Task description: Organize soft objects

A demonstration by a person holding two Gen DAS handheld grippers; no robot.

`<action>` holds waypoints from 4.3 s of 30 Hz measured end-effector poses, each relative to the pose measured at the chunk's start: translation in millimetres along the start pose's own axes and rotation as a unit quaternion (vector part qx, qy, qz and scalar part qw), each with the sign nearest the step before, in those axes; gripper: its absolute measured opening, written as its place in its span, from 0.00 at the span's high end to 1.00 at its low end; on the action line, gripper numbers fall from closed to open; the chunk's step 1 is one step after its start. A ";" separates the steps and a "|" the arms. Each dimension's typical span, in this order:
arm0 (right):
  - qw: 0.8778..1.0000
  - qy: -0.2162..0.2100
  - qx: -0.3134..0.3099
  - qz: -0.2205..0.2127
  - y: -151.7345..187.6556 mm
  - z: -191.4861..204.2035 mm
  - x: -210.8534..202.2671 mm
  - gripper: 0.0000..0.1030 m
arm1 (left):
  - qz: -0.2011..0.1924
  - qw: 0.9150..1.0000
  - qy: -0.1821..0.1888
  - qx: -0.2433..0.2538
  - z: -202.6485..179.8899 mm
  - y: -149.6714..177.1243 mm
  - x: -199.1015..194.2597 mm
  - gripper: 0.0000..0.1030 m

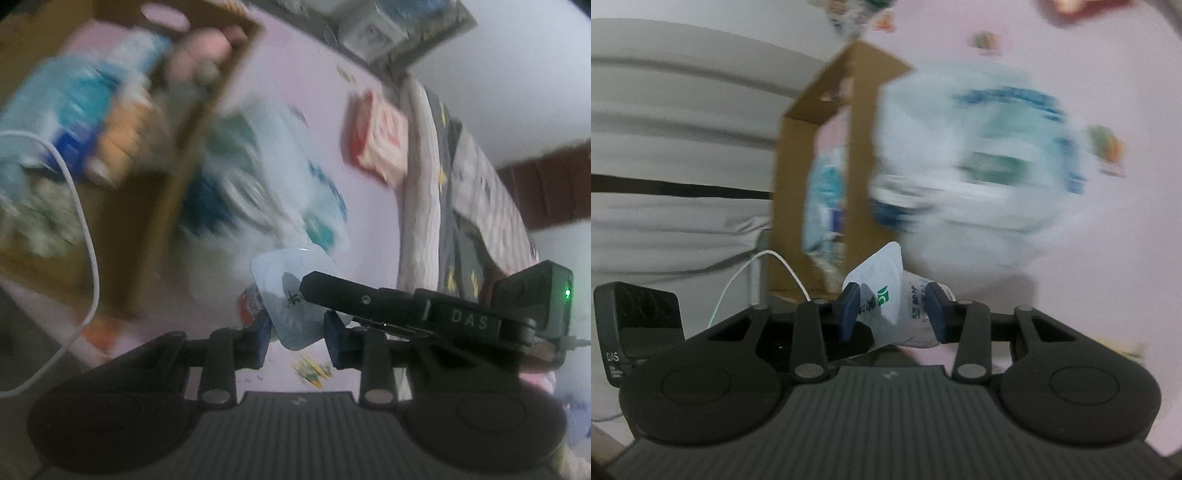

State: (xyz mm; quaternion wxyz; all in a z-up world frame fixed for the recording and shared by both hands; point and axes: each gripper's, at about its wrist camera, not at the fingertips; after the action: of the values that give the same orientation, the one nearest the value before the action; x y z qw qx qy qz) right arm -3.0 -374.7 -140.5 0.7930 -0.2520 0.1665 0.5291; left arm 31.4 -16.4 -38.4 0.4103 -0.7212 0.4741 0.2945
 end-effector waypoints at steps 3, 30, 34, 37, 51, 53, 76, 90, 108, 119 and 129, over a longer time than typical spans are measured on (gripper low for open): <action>1.000 -0.028 -0.011 -0.002 -5.1 39.6 22.5 0.63 | -0.031 0.999 -0.011 -0.004 20.5 -23.5 -32.6 0.70; 0.993 0.049 -0.109 0.017 4.7 109.4 161.4 0.74 | -0.016 0.999 -0.023 -0.041 174.3 -50.9 -11.8 0.71; 0.986 0.031 -0.159 0.029 -1.8 138.0 184.6 0.74 | -0.040 0.997 -0.049 -0.035 180.6 -56.0 -25.5 0.62; 0.985 0.021 -0.169 0.033 -4.2 150.7 196.5 0.72 | -0.043 0.997 -0.062 -0.025 183.4 -56.9 -28.3 0.57; 0.957 0.163 -0.230 -0.065 16.3 162.1 107.4 0.14 | -0.084 0.946 -0.207 0.236 128.2 -65.6 -40.9 0.09; 0.944 0.182 -0.261 -0.085 22.0 163.9 95.1 0.08 | -0.100 0.935 -0.221 0.258 120.7 -65.5 -40.1 0.08; 0.895 0.187 -0.349 -0.206 118.9 126.7 14.3 0.01 | -0.111 0.938 -0.233 0.230 76.0 -21.0 -7.9 0.04; 0.927 0.253 -0.221 -0.167 111.8 141.1 3.0 0.01 | -0.062 0.934 -0.264 0.233 54.5 -1.3 -50.4 0.04; 0.924 0.307 -0.179 -0.141 109.9 107.6 -9.7 0.01 | -0.032 0.938 -0.263 0.223 41.6 27.4 -42.8 0.04; 0.923 0.317 -0.185 -0.113 107.1 102.5 5.6 0.01 | -0.025 0.936 -0.274 0.219 44.2 26.4 -32.1 0.04; 0.923 0.313 -0.200 -0.102 106.6 109.3 16.2 0.01 | -0.023 0.937 -0.277 0.211 48.9 23.7 -33.8 0.04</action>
State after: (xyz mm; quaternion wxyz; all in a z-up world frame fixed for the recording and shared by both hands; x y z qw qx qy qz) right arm -95.4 -266.1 -83.5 0.6829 -0.5740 0.2706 0.3617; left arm -5.0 36.1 -42.3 0.6750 -0.5184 0.3761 0.3665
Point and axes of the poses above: each gripper's, at about its wrist camera, not at the fingertips, and x roughly the way its jaws point, z to its left, y to its underside, and after that the axes turned 13 degrees about -z, right-handed
